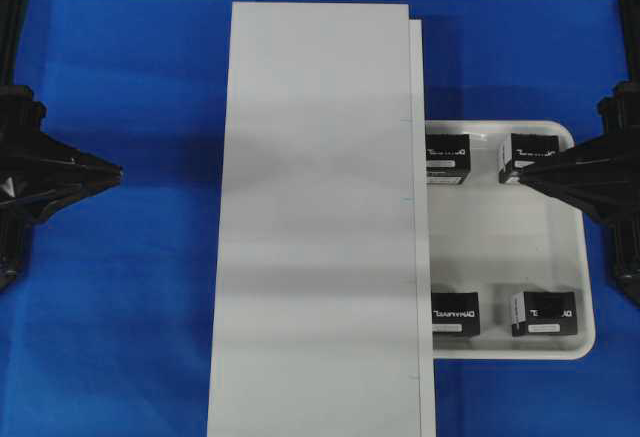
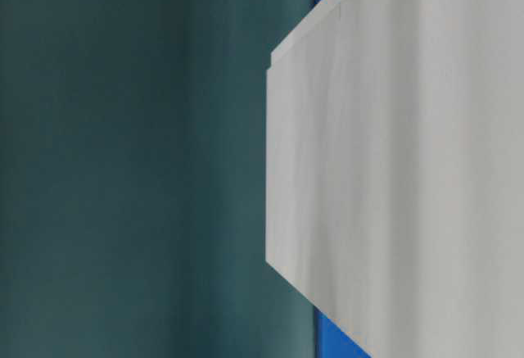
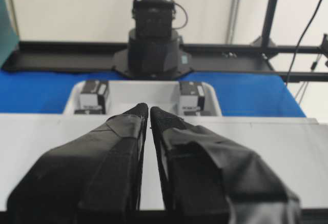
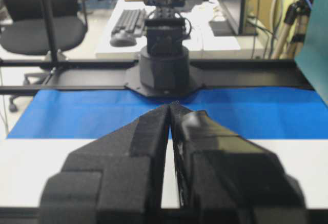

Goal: Place the box from the white plastic tray onto the white base.
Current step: 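Move the right gripper from rest toward the tray's upper-left box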

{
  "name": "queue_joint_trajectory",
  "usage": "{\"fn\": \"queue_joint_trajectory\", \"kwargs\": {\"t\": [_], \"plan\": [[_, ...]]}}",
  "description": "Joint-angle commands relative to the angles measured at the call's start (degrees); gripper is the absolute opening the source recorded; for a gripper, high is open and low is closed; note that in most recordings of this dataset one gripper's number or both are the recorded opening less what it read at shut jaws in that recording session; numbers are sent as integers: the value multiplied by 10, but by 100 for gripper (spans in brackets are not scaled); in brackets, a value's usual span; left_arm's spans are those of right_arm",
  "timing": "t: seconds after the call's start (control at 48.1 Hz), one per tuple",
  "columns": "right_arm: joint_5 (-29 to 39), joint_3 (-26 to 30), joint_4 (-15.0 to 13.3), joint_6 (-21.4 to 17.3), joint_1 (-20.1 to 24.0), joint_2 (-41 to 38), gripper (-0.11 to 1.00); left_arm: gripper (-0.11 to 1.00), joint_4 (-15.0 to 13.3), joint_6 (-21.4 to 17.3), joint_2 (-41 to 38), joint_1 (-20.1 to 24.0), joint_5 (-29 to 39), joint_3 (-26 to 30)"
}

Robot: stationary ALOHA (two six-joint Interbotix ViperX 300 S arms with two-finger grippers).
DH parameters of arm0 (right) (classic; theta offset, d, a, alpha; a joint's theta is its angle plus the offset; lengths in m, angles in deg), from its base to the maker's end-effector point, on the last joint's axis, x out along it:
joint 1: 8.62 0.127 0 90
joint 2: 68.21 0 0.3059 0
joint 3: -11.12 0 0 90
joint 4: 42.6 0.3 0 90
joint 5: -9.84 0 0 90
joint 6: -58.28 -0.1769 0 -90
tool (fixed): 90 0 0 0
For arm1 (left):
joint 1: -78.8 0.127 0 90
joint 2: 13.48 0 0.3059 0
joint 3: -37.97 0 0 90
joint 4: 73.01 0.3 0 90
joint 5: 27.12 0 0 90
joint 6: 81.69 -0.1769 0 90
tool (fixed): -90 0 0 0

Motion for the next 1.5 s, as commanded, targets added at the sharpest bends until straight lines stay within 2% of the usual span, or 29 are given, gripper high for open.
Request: {"fn": "queue_joint_trajectory", "kwargs": {"t": [0.0,0.042,0.083,0.125,0.208,0.27,0.541,0.749,0.832,0.978,1.123,1.29,1.477], "plan": [[-3,11,6,-9,-14,-3,14,14,7,7,-11,2,-4,26],[14,18,24,-11,-23,-4,12,12,7,7,-13,2,-2,34],[53,35,51,-20,-31,-2,5,5,7,7,-15,3,1,40],[91,50,64,-25,-44,-2,0,0,8,7,-16,2,7,45],[186,87,67,-30,-73,-2,-3,-7,7,7,-17,-2,24,50],[262,118,67,-30,-89,-3,-3,-7,8,7,-17,-4,37,54],[569,243,61,-26,-160,-26,-3,-7,8,7,-17,-13,83,74],[738,331,27,-17,-181,-81,-3,-7,8,7,-17,-14,134,92],[798,367,5,12,-182,-113,-3,-7,8,7,-17,-14,151,96],[857,401,-7,87,-197,-171,-3,-7,8,7,-18,-14,159,103],[871,407,-5,158,-232,-231,-2,-7,8,7,-19,-14,162,107],[862,405,5,210,-251,-290,-2,-7,8,7,-20,-15,162,108],[829,396,23,231,-254,-343,-1,-7,8,7,-22,-15,162,108]]}}
